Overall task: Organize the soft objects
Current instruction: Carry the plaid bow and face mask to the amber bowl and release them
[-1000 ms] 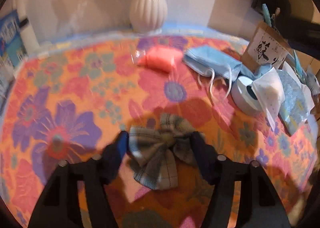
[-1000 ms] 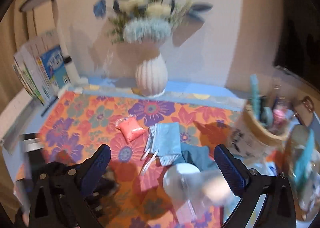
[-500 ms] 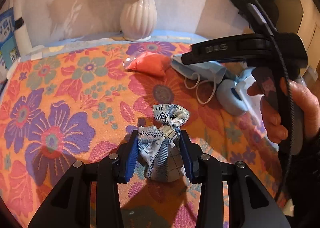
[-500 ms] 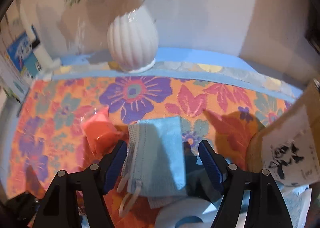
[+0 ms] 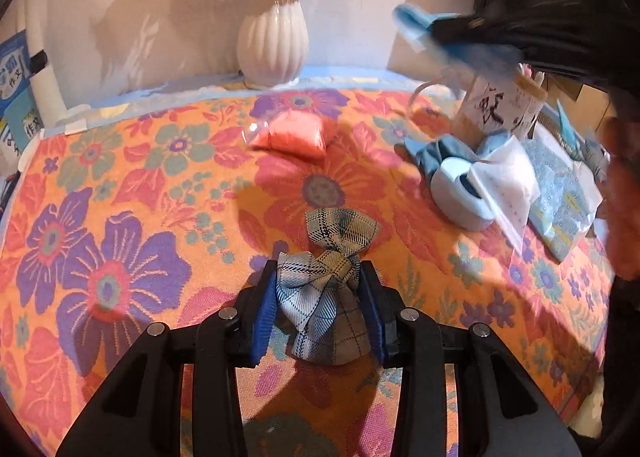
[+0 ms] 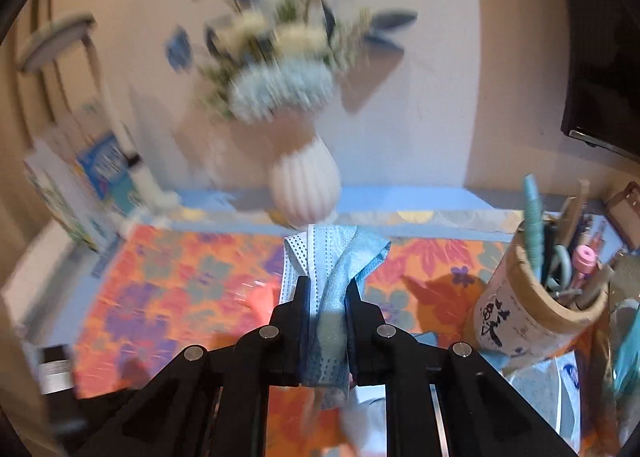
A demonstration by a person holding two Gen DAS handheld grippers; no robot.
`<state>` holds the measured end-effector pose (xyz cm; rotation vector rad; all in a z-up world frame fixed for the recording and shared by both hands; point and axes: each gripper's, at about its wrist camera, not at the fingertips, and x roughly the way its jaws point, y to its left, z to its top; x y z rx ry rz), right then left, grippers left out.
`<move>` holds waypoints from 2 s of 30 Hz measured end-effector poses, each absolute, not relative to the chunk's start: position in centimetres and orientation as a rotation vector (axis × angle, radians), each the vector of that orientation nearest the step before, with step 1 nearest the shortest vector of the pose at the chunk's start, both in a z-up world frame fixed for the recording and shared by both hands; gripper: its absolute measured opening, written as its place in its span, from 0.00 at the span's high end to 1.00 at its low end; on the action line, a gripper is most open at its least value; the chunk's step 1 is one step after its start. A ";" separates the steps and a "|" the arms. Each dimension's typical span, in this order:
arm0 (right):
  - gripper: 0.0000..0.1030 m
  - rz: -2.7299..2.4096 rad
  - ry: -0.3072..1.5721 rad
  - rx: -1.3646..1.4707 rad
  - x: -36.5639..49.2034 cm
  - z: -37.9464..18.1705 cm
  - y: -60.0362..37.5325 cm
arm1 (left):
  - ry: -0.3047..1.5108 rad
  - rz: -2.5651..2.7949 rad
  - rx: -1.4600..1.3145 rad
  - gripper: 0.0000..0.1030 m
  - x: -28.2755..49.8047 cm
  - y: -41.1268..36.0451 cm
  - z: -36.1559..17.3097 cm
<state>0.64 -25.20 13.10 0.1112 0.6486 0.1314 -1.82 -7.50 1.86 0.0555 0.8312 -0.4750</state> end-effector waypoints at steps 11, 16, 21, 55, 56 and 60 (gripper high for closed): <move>0.86 0.064 0.376 0.226 -9.4 20.1 -28.3 | 0.724 -0.467 0.070 0.66 -4.3 -8.4 4.9; 0.86 -0.079 0.248 0.301 -14.3 22.4 -33.2 | 0.610 -0.590 0.091 0.66 -6.5 -12.7 10.3; 0.86 -0.246 0.159 0.362 -18.7 24.2 -38.8 | 0.541 -0.730 0.088 0.66 -7.2 -18.3 15.5; 0.44 -0.505 0.605 0.722 -16.7 11.6 -60.1 | 0.674 -0.966 0.166 0.24 -3.9 -42.9 15.3; 0.44 -0.499 0.594 0.738 -17.3 11.8 -59.9 | 0.666 -0.966 0.161 0.24 -4.2 -42.2 15.6; 0.44 -0.464 0.557 0.760 -18.2 13.1 -57.8 | 0.606 -0.955 0.158 0.24 -6.1 -39.0 17.6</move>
